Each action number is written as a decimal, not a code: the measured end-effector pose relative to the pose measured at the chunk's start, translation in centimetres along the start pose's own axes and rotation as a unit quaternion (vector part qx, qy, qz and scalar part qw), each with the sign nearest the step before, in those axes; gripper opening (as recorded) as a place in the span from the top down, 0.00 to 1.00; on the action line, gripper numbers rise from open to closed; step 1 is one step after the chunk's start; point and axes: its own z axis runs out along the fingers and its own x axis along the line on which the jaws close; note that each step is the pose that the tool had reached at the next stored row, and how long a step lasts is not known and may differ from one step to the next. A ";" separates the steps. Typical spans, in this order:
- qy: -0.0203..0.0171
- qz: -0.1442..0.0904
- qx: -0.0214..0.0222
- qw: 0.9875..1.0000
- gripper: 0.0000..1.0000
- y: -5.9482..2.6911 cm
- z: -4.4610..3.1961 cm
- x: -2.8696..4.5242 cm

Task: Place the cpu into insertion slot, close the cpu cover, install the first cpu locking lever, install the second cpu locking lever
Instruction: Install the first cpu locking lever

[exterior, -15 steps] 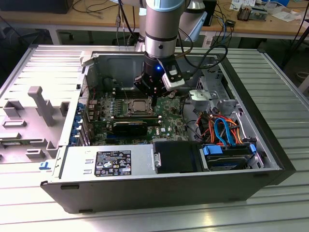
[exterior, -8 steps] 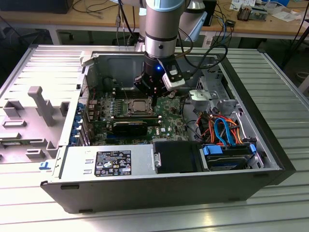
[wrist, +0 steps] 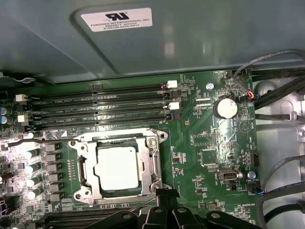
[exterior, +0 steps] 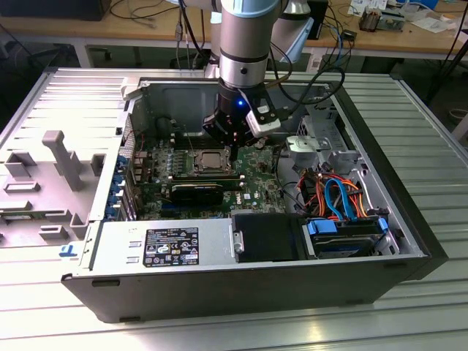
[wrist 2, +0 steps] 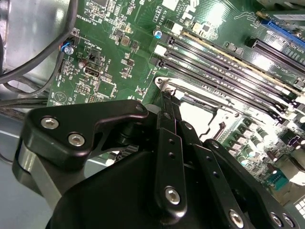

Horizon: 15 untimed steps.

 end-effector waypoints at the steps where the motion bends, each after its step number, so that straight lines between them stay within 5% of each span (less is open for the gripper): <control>1: 0.000 0.000 0.000 1.000 0.89 0.00 0.00 0.00; 15: -0.001 -0.017 -0.002 1.000 0.89 0.01 0.00 0.01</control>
